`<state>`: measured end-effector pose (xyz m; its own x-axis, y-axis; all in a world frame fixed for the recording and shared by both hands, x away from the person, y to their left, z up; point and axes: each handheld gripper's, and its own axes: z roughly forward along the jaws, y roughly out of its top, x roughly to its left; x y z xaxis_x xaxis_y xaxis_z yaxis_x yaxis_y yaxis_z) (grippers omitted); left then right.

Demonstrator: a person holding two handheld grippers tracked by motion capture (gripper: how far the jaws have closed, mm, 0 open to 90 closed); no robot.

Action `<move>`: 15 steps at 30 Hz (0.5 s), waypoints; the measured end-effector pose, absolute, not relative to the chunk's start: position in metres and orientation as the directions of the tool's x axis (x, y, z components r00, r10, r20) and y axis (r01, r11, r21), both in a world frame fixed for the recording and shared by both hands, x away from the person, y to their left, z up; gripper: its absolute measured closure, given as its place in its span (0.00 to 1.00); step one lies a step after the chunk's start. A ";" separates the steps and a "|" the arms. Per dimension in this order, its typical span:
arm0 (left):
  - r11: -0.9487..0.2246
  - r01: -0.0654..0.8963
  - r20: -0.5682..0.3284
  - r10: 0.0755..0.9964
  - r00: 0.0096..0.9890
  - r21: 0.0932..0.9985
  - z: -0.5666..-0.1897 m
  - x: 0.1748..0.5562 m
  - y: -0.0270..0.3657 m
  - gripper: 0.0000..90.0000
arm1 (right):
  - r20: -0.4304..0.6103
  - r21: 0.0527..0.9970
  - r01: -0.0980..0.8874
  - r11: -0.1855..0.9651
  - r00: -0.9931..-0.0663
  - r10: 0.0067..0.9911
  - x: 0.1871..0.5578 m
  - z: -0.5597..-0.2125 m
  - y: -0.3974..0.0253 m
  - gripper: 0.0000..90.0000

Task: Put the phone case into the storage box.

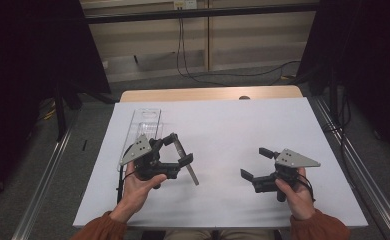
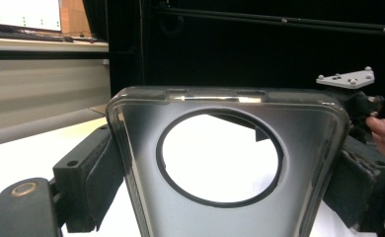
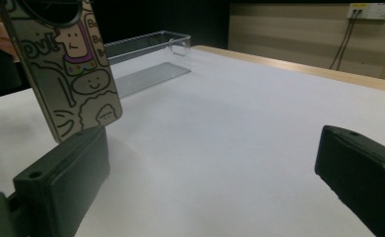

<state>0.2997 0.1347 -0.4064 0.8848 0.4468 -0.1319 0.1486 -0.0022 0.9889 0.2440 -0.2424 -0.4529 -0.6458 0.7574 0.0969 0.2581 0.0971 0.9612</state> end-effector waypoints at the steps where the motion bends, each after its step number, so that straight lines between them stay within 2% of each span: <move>1: -0.009 0.151 -0.132 0.440 0.888 0.988 -0.406 0.300 0.136 0.14 | 0.096 0.962 0.257 0.097 -0.645 0.758 0.243 -0.453 -0.244 0.00; 7: -0.003 0.151 -0.132 0.470 0.873 0.989 -0.404 0.301 0.140 0.14 | 0.057 0.960 0.254 0.119 -0.592 0.804 0.237 -0.459 -0.252 0.01; 15: 0.005 0.149 -0.131 0.511 0.850 0.989 -0.401 0.301 0.145 0.14 | 0.050 0.964 0.250 0.095 -0.518 0.854 0.231 -0.460 -0.264 0.02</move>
